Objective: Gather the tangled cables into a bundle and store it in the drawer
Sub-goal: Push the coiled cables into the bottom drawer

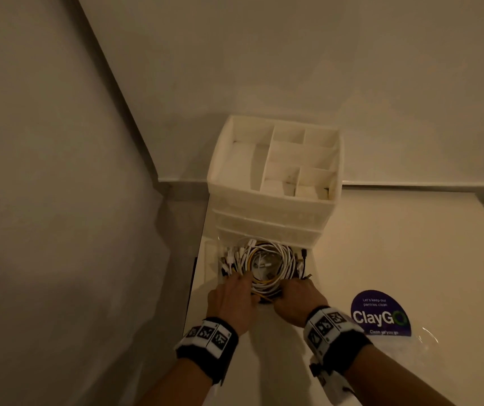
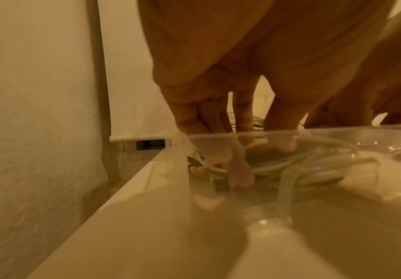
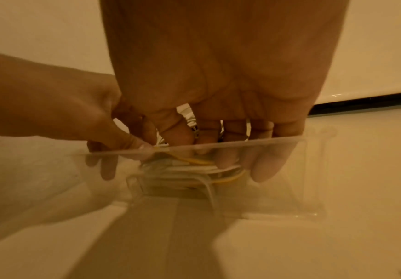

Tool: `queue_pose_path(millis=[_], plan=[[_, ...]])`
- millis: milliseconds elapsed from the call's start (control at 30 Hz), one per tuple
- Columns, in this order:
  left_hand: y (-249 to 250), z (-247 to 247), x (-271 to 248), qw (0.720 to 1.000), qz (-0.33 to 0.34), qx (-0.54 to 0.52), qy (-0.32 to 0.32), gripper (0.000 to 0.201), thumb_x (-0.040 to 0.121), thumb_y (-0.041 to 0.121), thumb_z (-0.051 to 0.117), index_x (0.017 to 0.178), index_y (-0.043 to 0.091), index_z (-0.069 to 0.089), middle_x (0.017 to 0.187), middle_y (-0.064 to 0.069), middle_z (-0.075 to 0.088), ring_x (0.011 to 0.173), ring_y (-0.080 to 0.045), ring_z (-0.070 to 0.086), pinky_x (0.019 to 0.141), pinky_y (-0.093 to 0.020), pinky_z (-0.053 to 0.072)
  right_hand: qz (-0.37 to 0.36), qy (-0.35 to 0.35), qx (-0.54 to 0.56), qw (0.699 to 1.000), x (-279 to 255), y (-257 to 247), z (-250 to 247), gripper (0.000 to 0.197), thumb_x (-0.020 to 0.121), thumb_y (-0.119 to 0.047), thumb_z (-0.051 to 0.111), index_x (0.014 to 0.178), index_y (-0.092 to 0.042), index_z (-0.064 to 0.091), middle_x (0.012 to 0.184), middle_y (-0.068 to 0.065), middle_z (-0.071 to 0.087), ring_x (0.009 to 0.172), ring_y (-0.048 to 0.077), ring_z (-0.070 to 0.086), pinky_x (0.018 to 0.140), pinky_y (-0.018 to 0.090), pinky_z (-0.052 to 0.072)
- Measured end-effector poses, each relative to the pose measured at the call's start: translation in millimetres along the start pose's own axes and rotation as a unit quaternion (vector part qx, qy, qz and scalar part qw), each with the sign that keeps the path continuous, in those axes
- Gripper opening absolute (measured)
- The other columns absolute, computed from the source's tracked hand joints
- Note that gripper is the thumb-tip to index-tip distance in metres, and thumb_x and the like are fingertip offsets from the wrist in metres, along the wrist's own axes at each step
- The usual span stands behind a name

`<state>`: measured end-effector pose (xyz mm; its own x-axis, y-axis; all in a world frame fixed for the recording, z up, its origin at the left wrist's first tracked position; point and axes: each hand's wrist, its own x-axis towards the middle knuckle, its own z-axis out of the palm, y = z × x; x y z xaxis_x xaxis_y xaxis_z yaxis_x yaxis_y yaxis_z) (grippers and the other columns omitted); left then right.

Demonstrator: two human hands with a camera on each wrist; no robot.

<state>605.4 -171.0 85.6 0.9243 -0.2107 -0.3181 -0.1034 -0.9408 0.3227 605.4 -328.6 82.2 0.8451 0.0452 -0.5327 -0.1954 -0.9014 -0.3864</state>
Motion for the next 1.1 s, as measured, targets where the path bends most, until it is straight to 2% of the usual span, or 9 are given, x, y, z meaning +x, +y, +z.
queue_pose_path(millis=[133,233,333,433,533,767,833,933,1100], plan=[[-12,-16,3,0.994,0.031,-0.095,0.054,0.01,0.087,0.033,0.052,0.09,0.024,0.052,0.094,0.004,0.058,0.087,-0.019,0.057,0.075,-0.037,0.05,-0.041,0.027,0.025,0.998,-16,3,-9,0.025,0.085,-0.028,0.046,0.061,-0.021,0.039,0.066,0.0,0.047,0.075,0.026,0.052,0.065,0.029,0.033],[-29,-31,21,0.962,0.016,-0.171,0.213,0.008,0.09,0.026,0.057,0.093,0.019,0.058,0.096,-0.003,0.059,0.09,-0.025,0.055,0.079,-0.042,0.048,-0.059,0.225,0.086,0.969,-19,5,-25,0.024,0.09,-0.021,0.052,0.068,-0.017,0.044,0.068,-0.003,0.043,0.068,0.022,0.046,0.062,0.028,0.028],[-38,-28,47,0.96,-0.037,-0.163,0.223,0.038,0.093,0.028,0.057,0.128,0.018,0.048,0.129,-0.009,0.047,0.116,-0.033,0.043,0.096,-0.046,0.04,-0.124,0.315,0.052,0.94,0,-1,-28,0.005,0.09,-0.014,0.059,0.094,-0.012,0.06,0.093,0.004,0.056,0.086,0.025,0.052,0.073,0.031,0.041],[-35,-15,63,0.921,-0.018,-0.346,0.178,0.047,0.097,0.015,0.051,0.139,0.022,0.03,0.14,-0.003,0.04,0.131,-0.028,0.039,0.102,-0.04,0.037,-0.152,0.263,-0.065,0.951,20,-2,-7,0.049,0.081,-0.01,0.069,0.127,-0.003,0.056,0.13,0.015,0.057,0.114,0.034,0.056,0.094,0.042,0.051],[-45,-10,78,0.855,-0.063,-0.473,0.201,0.058,0.095,0.005,0.051,0.141,0.025,0.021,0.138,-0.001,0.038,0.123,-0.027,0.049,0.093,-0.033,0.044,-0.154,0.242,-0.083,0.954,23,4,14,0.072,0.082,-0.005,0.065,0.147,-0.003,0.032,0.154,0.015,0.033,0.14,0.035,0.034,0.111,0.049,0.037],[-63,-7,94,0.871,-0.044,-0.478,0.104,0.065,0.089,0.022,0.051,0.143,0.05,0.028,0.132,0.002,0.055,0.111,-0.025,0.058,0.097,-0.051,0.048,-0.189,0.219,-0.133,0.948,28,10,23,0.082,0.082,-0.01,0.05,0.153,-0.01,0.01,0.162,0.007,0.002,0.149,0.022,-0.007,0.12,0.048,0.006],[-62,-6,95,0.888,-0.03,-0.449,0.095,0.063,0.088,0.026,0.045,0.146,0.044,0.026,0.129,0.001,0.059,0.11,-0.027,0.06,0.098,-0.051,0.048,-0.186,0.214,-0.154,0.946,29,10,23,0.074,0.077,-0.013,0.046,0.149,-0.007,0.028,0.16,0.009,0.02,0.148,0.023,0.002,0.121,0.05,0.007],[-54,-9,94,0.913,-0.018,-0.397,0.097,0.061,0.099,0.011,0.04,0.153,0.028,0.016,0.155,-0.002,0.03,0.136,-0.026,0.037,0.113,-0.048,0.031,-0.186,0.22,-0.194,0.938,30,12,21,0.066,0.073,-0.018,0.034,0.135,-0.007,0.052,0.144,0.008,0.049,0.141,0.026,0.022,0.115,0.051,0.024],[-51,-4,98,0.925,-0.023,-0.349,0.148,0.062,0.097,-0.001,0.038,0.153,0.018,0.018,0.155,-0.006,0.03,0.138,-0.024,0.033,0.114,-0.039,0.03,-0.143,0.242,-0.136,0.95,29,-9,17,0.065,0.076,-0.013,0.038,0.141,-0.009,0.042,0.146,0.009,0.04,0.137,0.031,0.03,0.112,0.052,0.024]])
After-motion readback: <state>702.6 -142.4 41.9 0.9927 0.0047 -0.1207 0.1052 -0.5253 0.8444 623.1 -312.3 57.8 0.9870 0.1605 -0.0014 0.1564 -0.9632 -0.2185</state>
